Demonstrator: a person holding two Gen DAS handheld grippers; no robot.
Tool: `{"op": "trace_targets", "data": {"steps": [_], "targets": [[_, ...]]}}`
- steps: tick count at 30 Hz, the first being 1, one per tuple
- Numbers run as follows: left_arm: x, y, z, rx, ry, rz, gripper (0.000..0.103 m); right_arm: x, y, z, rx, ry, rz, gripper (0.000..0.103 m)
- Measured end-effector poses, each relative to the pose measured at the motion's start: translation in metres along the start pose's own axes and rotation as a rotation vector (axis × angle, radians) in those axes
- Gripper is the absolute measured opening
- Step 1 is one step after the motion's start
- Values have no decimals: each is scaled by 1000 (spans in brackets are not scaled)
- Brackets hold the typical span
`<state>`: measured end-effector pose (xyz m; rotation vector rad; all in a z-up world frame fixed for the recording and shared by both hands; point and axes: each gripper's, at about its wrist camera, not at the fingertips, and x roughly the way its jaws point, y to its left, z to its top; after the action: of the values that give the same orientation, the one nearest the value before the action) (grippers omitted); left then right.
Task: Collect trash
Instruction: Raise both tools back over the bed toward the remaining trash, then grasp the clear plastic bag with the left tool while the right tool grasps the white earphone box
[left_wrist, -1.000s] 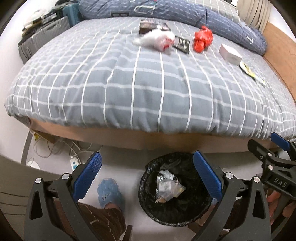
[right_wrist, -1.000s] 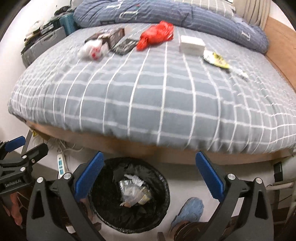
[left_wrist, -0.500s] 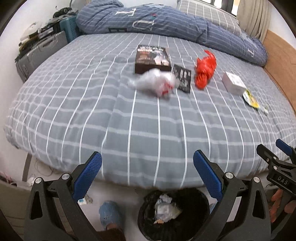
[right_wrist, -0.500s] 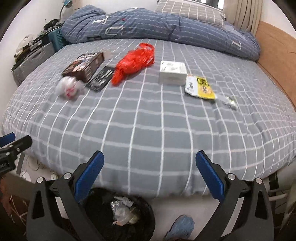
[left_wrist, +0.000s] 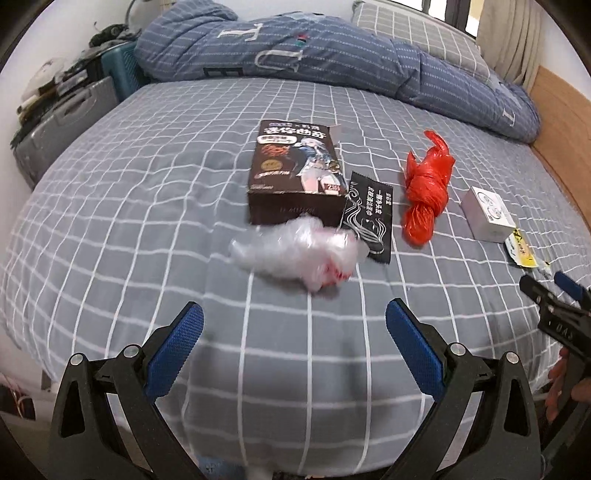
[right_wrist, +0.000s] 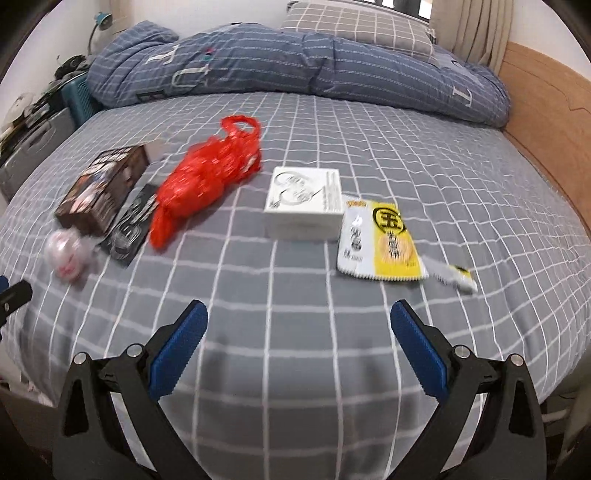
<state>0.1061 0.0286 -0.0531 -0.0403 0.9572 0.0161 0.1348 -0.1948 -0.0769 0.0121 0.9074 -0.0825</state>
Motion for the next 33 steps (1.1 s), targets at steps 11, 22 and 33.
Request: {"op": "trace_targets", "data": {"steps": [11,22,33], "targets": [[41,-7,21,22,19,2,97,44,-4,45,0,-18,-25,95],[68,-14,31,41,29,-4,87,76,-2,67,-6,-13,-24,94],[82,-14,36,46,57,8,64,92,5,71,-21,24,-24,67]]}}
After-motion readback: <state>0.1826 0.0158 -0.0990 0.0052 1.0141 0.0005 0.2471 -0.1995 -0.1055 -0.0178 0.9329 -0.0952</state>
